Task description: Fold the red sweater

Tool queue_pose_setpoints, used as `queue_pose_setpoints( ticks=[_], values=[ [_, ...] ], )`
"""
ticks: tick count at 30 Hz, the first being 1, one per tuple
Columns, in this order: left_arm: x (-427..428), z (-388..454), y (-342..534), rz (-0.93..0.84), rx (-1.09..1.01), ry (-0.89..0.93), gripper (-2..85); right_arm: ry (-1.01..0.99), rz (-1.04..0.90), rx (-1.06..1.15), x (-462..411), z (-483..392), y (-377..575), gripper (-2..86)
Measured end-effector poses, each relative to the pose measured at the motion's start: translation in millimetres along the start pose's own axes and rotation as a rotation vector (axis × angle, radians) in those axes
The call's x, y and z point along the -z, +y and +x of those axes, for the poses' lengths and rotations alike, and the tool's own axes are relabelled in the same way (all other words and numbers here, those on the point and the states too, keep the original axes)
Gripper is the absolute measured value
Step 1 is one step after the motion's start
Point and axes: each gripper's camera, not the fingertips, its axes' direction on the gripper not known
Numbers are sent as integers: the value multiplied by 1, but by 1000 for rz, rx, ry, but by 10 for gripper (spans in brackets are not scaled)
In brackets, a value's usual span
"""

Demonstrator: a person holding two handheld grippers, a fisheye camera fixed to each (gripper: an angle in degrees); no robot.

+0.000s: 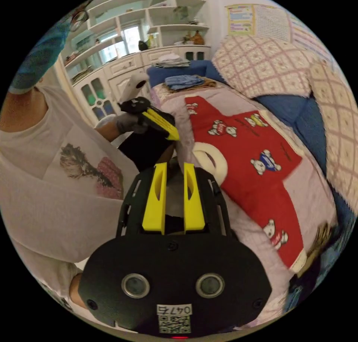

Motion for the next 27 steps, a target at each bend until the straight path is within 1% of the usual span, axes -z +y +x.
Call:
queue_pose_setpoints(
  ticks=[1,2,3,4,5,6,7,9,10,12,14,19,24,27],
  values=[
    [16,-18,15,37,108,-7,-9,18,10,-37,4,3,8,27],
    [25,-29,24,56,173,-11,-9,51,36,-123,11,9,25,25],
    [42,-51,43,93,305,-25,-8,85,74,-228,18,17,43,23],
    [58,-71,63,135,426,-49,-7,103,94,-284,22,21,53,22],
    [66,-80,74,156,483,-65,-6,133,147,-384,28,27,72,21],
    [82,-96,95,190,591,-104,-2,147,217,-470,35,32,90,19],
    [98,-107,113,215,676,-151,4,145,256,-503,38,33,99,18],
    [120,-116,135,252,759,-233,25,108,403,-565,47,36,127,15],
    [133,-121,147,276,808,-289,39,102,432,-571,49,36,132,15],
    [147,-129,162,310,866,-347,52,86,490,-574,51,38,145,14],
    [155,-140,171,332,908,-371,59,77,499,-568,51,41,151,15],
    [161,-170,176,352,964,-354,72,25,531,-556,50,49,162,14],
    [164,-190,182,337,1083,-343,97,34,490,-593,48,54,182,11],
    [169,-190,188,378,1142,-297,95,23,487,-622,48,57,197,9]
  ],
)
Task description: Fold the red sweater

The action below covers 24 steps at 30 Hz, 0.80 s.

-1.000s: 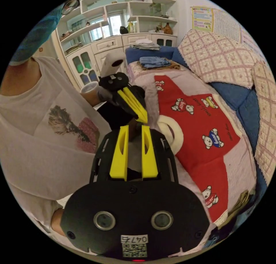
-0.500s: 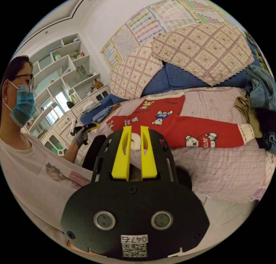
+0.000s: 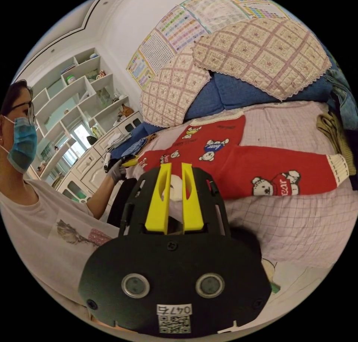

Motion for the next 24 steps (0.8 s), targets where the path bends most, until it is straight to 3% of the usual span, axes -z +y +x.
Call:
queue_pose_setpoints(
  ticks=[8,11,16,24],
  values=[
    [33,37,-8,48,-47,57,-1,1,8,-42,17,23,9,3],
    [65,102,6,125,-230,18,-7,8,28,-43,24,29,10,2],
    [92,257,52,137,-600,176,-8,-1,59,-63,33,42,13,1],
    [31,433,165,47,-886,249,-5,8,98,-121,54,61,21,1]
  ],
)
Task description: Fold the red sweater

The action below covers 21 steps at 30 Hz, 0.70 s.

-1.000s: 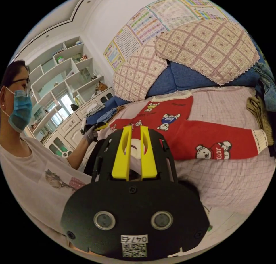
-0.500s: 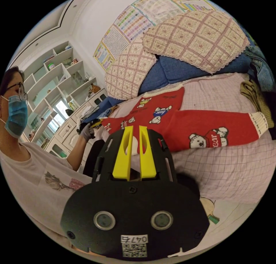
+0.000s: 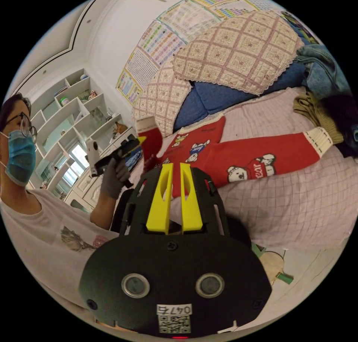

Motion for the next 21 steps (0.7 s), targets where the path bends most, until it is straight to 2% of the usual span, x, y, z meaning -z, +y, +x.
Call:
queue_pose_setpoints(
  ticks=[5,7,10,12,16,21],
  values=[
    [-87,60,9,-158,-26,-27,22,35,-13,-31,4,6,-2,12],
    [-104,73,7,-253,-28,11,60,50,-27,-34,1,6,-5,21],
    [-78,83,0,-230,-87,99,77,90,-58,-9,-8,1,-14,27],
    [-52,82,-4,-214,-140,90,76,135,-110,30,-22,-7,-27,29],
    [-3,48,-14,-217,-153,-90,64,225,-229,101,-57,-16,-52,32],
    [6,21,-24,-268,-138,-170,60,346,-336,161,-112,-16,-86,27]
  ],
)
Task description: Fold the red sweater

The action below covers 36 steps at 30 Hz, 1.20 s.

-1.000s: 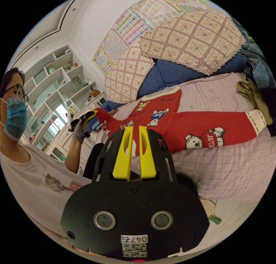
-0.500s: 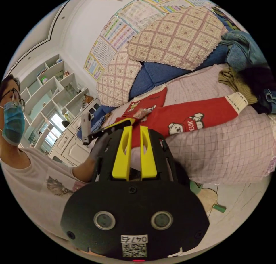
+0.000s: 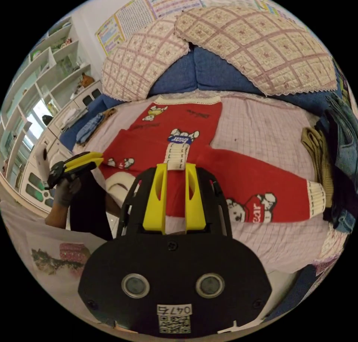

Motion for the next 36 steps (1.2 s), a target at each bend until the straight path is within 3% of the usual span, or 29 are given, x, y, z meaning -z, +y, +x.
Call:
queue_pose_setpoints(
  ticks=[4,16,19,21,24,30,36],
  values=[
    [-19,-12,-10,-75,13,26,43,38,-124,29,-27,-4,-18,-6],
    [-32,-46,-31,-107,45,132,5,154,-161,80,-23,-22,-34,20],
    [-31,-54,-34,-101,53,159,14,125,37,-52,17,0,-26,35],
    [-27,-58,-35,-81,54,171,18,106,260,-296,53,40,2,32],
    [-21,-68,-35,-34,66,191,20,154,440,-624,76,89,47,39],
    [-31,-85,-40,-42,87,204,20,199,387,-802,64,122,65,47],
    [-52,-101,-41,-82,99,223,13,94,377,-773,51,120,48,-7]
  ],
)
